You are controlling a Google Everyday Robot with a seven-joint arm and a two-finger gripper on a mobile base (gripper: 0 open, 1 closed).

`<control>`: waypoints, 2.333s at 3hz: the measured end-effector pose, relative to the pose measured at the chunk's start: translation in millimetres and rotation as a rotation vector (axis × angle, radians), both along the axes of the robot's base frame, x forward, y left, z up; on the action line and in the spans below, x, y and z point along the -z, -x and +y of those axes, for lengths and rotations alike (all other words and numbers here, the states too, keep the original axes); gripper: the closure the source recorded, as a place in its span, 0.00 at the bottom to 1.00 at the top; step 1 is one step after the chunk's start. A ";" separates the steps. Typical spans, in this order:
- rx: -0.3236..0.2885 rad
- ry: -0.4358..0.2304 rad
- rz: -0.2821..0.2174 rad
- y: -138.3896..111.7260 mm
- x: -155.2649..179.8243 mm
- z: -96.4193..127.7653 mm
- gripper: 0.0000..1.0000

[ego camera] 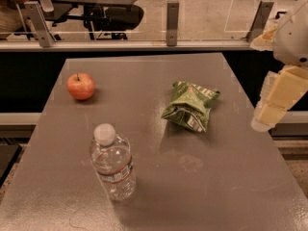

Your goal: Knock water bottle over

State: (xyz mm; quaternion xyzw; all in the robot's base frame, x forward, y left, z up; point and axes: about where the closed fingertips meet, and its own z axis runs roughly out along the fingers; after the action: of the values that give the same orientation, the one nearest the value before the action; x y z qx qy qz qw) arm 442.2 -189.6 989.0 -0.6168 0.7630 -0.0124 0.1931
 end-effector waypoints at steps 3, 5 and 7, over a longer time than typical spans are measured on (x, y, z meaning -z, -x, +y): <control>-0.310 -0.309 -0.040 24.4 7.8 151.0 0.00; -0.449 -0.405 0.058 64.9 53.3 208.3 0.00; -0.535 -0.542 0.106 93.4 60.4 238.9 0.00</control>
Offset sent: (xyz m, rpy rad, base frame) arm -0.0171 0.1623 0.0101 0.3872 -0.0698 0.3333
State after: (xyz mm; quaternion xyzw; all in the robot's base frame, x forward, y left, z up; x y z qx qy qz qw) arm 348.8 49.3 928.6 -0.7204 0.5597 0.2726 0.3056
